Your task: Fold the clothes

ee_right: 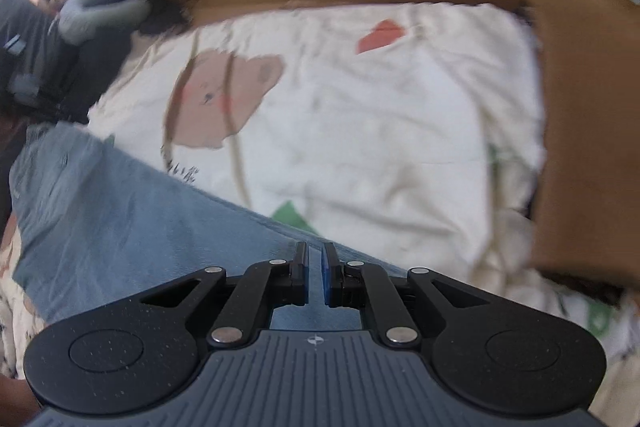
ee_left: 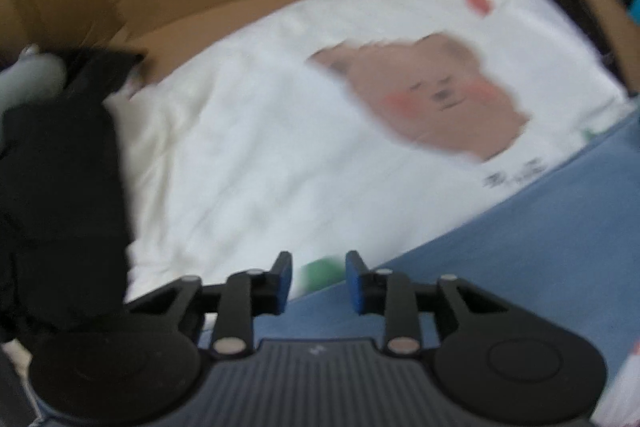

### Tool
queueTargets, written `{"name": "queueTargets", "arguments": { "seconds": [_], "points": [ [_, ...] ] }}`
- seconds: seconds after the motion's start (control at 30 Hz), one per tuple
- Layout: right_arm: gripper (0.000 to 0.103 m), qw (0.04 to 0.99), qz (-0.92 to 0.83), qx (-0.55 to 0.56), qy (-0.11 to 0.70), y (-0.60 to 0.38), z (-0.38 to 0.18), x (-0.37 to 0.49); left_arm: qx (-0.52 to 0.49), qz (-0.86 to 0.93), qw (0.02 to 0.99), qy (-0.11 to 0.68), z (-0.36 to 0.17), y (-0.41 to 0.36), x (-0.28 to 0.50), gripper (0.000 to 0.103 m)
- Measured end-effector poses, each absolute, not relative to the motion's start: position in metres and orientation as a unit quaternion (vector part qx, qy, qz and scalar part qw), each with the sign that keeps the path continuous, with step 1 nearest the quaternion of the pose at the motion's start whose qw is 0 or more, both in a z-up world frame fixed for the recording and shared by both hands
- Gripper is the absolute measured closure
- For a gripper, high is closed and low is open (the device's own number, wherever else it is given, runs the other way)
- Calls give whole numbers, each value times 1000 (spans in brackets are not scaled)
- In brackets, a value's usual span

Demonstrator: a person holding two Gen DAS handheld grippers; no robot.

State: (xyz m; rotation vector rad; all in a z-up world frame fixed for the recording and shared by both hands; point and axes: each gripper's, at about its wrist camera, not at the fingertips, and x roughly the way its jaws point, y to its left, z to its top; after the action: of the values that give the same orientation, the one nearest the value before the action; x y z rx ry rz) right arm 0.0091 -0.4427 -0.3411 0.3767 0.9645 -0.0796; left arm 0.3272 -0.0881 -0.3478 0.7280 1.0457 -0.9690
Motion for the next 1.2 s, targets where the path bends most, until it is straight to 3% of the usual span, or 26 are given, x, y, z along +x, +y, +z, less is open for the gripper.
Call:
{"name": "queueTargets", "arguments": {
  "seconds": [0.07, 0.1, 0.53, 1.2],
  "points": [
    [71, 871, -70, 191, 448, -455, -343, -8, 333, -448, 691, 460, -348, -106, 311, 68],
    [70, 869, -84, 198, 446, -461, -345, -15, 330, -456, 687, 459, -349, -114, 305, 68],
    [70, 841, -187, 168, 479, -515, -364, -62, 333, -579, 612, 423, -384, -212, 219, 68],
    [67, 833, -200, 91, 508, -520, -390, -60, 326, -662, 522, 427, -425, -253, 172, 72]
  ]
}}
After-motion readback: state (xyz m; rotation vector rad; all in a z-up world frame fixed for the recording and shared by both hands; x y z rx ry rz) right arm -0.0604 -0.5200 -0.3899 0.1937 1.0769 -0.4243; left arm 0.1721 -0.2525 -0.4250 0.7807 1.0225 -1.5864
